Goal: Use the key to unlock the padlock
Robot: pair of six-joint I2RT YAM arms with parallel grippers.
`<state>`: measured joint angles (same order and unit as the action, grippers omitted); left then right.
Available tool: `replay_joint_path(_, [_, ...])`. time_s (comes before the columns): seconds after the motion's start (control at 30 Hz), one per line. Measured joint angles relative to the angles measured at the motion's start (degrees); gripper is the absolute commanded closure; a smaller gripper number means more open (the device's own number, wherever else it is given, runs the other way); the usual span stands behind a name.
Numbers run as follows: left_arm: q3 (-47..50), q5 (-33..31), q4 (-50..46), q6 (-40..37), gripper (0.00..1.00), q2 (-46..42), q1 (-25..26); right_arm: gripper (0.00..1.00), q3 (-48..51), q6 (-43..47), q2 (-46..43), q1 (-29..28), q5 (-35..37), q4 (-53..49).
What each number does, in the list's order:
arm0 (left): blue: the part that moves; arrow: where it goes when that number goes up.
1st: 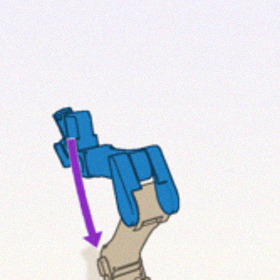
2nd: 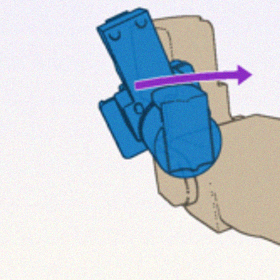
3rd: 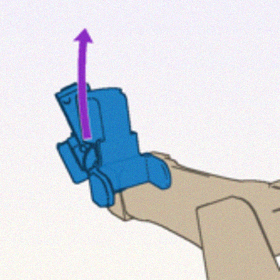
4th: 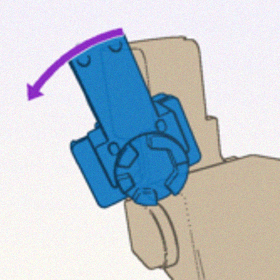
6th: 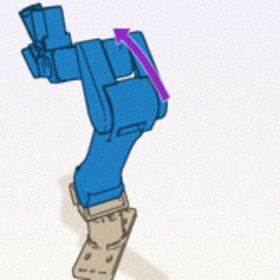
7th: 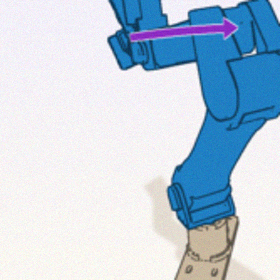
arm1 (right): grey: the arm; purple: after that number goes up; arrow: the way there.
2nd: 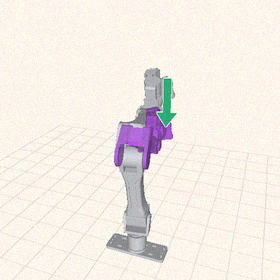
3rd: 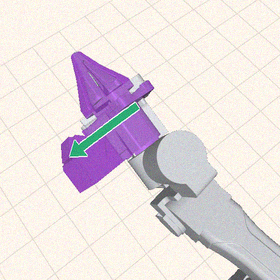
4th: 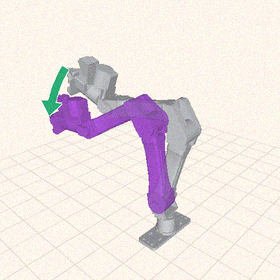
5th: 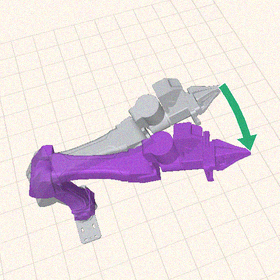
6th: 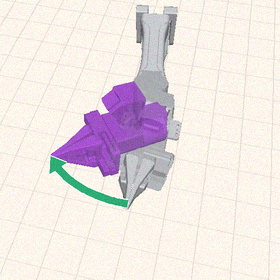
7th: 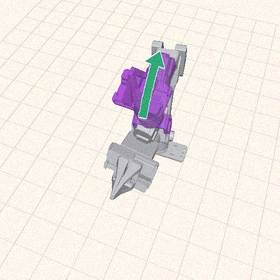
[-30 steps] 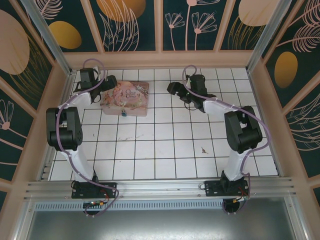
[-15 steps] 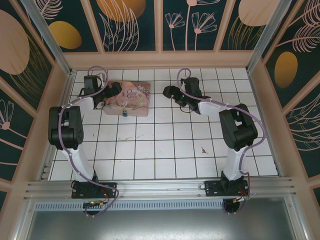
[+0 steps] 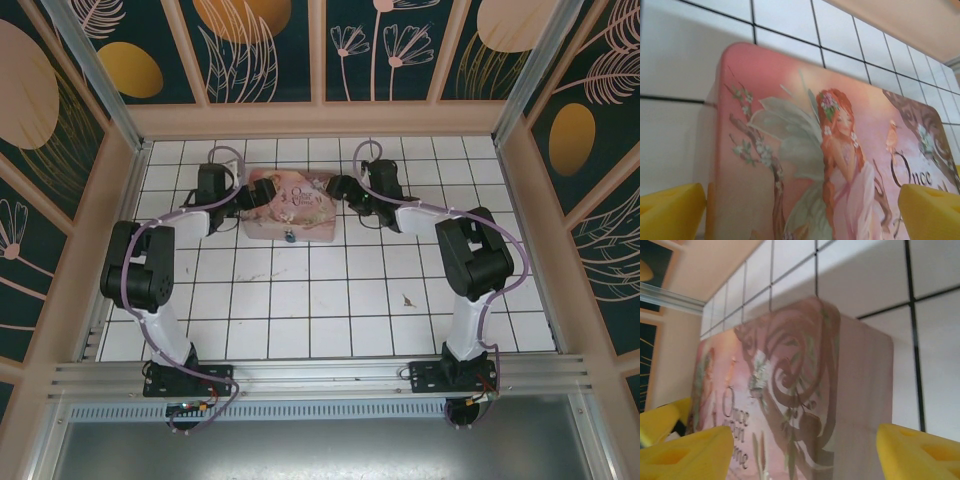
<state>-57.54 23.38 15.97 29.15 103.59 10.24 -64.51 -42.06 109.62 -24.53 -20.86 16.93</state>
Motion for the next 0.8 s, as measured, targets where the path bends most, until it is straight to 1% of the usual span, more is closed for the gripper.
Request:
replay_joint_path(0.17, [5.0,-0.2,2.9,2.6,0.01,-3.5,3.5,0.24,5.5,-0.3,-2.6,0.0,0.4,-0.2])
replay_joint_path(0.4, [9.9,-2.6,5.5,6.3,0.01,-7.5,7.8,0.24,11.5,-0.3,-9.8,0.0,2.9,-0.5])
replay_joint_path(0.47, [10.7,-3.3,6.5,7.2,0.01,-8.0,8.2,0.22,12.0,-0.3,-11.0,0.0,3.2,-0.7])
replay_joint_path(0.57, [11.0,-4.8,7.0,8.2,0.01,-8.3,8.5,0.15,12.0,-0.3,-12.1,-0.1,3.7,-1.1])
replay_joint_path(0.67, [10.7,-8.6,5.7,8.5,0.01,-8.8,8.8,0.12,12.3,-0.3,-14.6,-0.3,7.0,-3.9])
replay_joint_path(0.8, [8.3,-15.5,1.6,8.1,0.01,-9.2,8.9,0.13,15.4,0.2,-23.0,0.0,13.1,-10.4])
